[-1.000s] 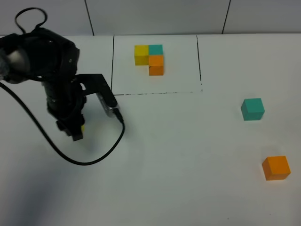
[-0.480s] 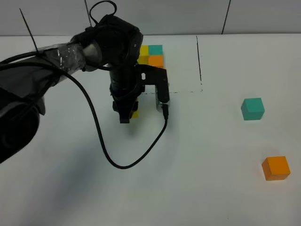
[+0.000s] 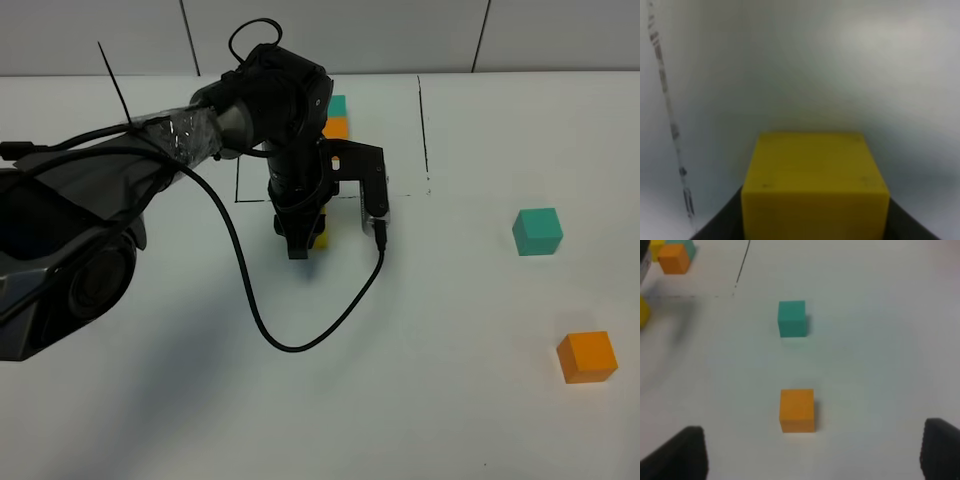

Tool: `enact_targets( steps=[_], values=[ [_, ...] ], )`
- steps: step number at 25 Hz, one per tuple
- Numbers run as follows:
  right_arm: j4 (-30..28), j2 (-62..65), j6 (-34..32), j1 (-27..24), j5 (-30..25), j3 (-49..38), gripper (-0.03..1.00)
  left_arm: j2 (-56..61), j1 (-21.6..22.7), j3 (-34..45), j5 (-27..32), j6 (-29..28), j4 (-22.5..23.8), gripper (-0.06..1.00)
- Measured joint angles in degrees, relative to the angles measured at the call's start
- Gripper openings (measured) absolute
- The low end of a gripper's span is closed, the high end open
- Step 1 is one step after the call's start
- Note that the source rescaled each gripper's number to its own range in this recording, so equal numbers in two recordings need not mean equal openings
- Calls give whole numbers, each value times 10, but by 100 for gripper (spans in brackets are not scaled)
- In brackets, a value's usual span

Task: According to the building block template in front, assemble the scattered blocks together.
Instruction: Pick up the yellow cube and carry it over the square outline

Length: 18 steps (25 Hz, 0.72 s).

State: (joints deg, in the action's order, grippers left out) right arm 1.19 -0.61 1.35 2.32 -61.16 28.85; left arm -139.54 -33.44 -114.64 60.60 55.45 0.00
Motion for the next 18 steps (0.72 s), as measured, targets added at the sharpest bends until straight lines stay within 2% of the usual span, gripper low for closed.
enact_targets(
  steps=[18],
  values=[
    [0, 0, 0, 0, 0, 0, 72, -7, 0, -6, -13, 14, 0, 1]
  ],
)
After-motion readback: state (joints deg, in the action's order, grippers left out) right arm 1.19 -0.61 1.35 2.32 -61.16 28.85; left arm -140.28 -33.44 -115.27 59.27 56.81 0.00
